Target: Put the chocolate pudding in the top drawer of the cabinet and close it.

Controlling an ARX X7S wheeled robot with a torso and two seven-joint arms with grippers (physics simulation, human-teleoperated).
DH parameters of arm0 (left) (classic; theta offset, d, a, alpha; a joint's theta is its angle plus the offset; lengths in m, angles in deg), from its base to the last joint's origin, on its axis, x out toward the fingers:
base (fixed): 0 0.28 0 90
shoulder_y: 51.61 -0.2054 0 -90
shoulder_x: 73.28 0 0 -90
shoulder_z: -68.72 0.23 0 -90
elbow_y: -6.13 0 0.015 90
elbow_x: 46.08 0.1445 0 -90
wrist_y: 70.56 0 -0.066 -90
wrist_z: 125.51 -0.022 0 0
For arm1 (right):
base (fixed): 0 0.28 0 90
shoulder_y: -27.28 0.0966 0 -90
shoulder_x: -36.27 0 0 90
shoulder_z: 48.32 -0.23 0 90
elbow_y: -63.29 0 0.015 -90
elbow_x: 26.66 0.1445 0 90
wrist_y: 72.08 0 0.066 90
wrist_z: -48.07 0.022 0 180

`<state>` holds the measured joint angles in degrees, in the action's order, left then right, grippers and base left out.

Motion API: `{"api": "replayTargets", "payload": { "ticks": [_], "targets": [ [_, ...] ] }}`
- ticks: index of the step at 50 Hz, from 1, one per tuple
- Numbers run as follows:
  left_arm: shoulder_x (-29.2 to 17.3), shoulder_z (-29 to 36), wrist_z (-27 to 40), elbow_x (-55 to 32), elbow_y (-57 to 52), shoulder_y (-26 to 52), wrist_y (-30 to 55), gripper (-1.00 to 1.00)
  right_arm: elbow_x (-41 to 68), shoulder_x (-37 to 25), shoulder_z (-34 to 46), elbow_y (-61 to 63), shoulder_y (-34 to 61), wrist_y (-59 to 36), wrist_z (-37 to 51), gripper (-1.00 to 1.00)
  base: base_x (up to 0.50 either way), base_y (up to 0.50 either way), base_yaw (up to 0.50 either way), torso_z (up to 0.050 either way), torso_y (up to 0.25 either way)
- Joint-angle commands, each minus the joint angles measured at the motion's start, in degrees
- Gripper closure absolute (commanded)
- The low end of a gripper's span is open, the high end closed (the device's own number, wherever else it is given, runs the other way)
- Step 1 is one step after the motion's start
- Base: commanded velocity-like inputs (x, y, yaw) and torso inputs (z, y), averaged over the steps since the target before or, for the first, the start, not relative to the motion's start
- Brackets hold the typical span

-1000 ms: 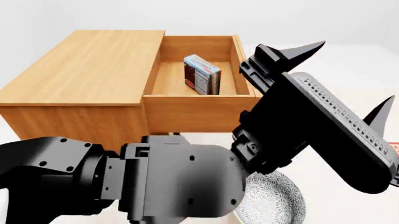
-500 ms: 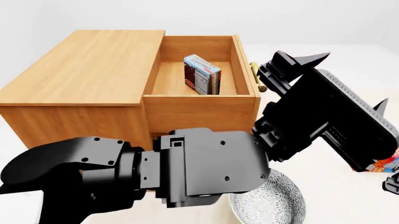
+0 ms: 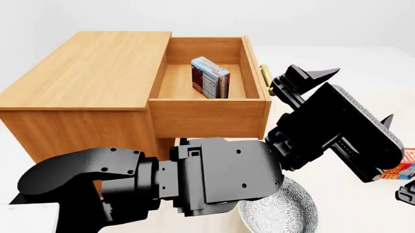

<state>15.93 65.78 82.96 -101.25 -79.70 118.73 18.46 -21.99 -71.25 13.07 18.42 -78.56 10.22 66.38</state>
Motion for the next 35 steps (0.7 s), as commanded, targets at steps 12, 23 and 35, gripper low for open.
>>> {"api": "replayTargets", "payload": {
  "ticks": [12, 23, 35],
  "targets": [
    [0.8, 2.0, -3.7, -0.3, 3.3, -1.3, -2.0, -1.00, 0.7, 0.0, -0.1, -1.3, -0.7, 1.3, -0.1, -1.00, 0.00, 0.00, 0.00, 0.000, 0.000],
    [0.8, 2.0, -4.1, 1.1, 2.1, -1.8, -1.4, -1.00, -0.4, -0.1, 1.4, -2.0, 0.4, 0.9, 0.5, -1.00, 0.00, 0.00, 0.00, 0.000, 0.000],
    [0.8, 1.9, -6.6, 0.1, 4.8, -3.3, -2.5, -1.00, -1.5, -0.2, 3.2, -2.8, 1.9, 0.3, 1.2, -1.00, 0.00, 0.00, 0.00, 0.000, 0.000]
  ]
}}
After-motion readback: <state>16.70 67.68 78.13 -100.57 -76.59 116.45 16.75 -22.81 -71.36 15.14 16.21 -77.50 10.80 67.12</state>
